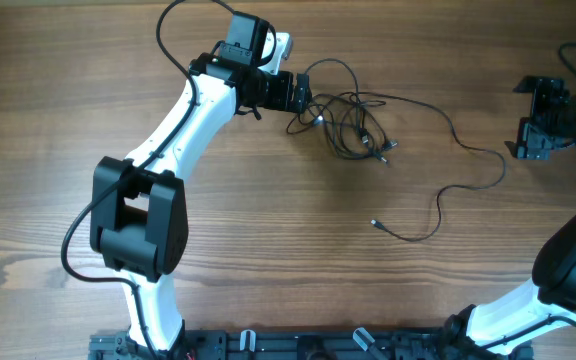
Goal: Untangle cables
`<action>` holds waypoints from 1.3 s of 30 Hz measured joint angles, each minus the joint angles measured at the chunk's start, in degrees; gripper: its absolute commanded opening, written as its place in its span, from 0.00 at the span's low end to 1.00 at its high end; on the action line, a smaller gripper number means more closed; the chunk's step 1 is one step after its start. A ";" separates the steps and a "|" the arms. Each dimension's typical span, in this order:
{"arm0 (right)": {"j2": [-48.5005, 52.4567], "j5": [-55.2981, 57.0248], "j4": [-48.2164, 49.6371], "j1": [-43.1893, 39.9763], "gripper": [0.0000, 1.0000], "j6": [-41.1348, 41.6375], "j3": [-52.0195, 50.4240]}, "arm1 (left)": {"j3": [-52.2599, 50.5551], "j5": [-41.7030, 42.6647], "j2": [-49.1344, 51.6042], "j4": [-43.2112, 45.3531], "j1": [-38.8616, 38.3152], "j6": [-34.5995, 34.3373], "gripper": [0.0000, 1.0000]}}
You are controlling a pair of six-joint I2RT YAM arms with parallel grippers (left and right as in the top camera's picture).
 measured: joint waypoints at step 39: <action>0.00 -3.48 5.35 30.47 1.00 -21.81 -0.17 | 0.00 0.00 0.00 -0.02 0.00 0.00 1.00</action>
